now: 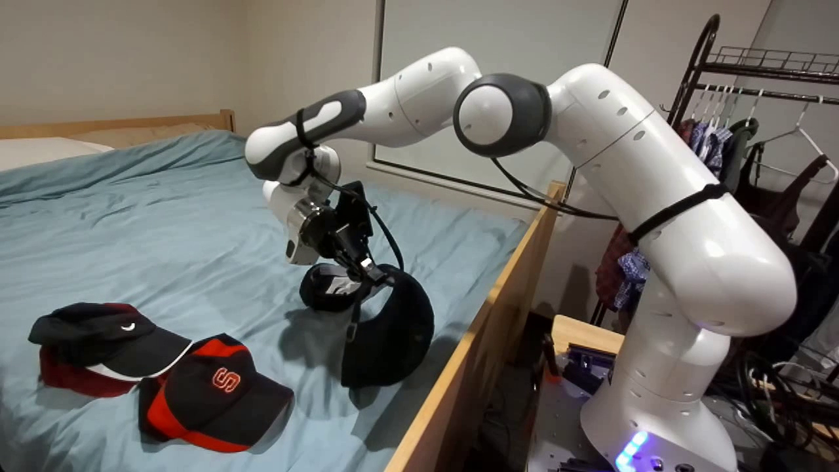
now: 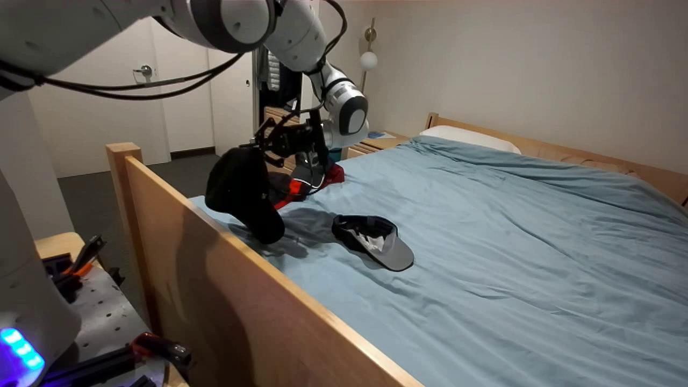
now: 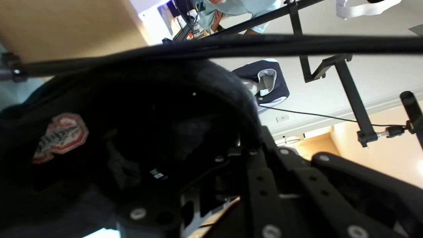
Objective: Move the caps on the right to the left
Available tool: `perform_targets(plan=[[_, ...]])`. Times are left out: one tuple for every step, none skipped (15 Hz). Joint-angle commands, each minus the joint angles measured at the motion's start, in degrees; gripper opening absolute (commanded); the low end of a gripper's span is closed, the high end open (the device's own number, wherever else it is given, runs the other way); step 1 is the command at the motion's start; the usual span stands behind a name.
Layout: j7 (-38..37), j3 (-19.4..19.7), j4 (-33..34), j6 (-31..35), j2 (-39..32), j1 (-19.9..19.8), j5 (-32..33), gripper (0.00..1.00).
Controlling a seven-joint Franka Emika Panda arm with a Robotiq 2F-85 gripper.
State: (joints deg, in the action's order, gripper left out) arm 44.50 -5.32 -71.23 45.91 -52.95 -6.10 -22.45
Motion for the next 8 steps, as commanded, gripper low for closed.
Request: perform_targets(plan=[[2.03,-1.31,8.57,5.56,-5.37,1.36,5.18,0.05],[2.46,-1.59,9.96,7.78,-6.27,1.67,6.34,0.05],[2.99,-1.83,11.18,10.08,-6.82,2.06,7.78,0.05],[3.20,-2.14,12.31,12.52,-7.11,2.33,8.49,0.05],[3.41,-2.33,13.36,14.85,-7.27,2.65,9.18,0.04],[3.54,-2.52,14.29,17.19,-7.20,2.96,9.65,0.05],[3.73,-2.60,15.19,19.59,-7.10,3.34,10.19,0.05],[3.89,-2.61,15.95,22.03,-7.03,3.71,10.78,0.05]])
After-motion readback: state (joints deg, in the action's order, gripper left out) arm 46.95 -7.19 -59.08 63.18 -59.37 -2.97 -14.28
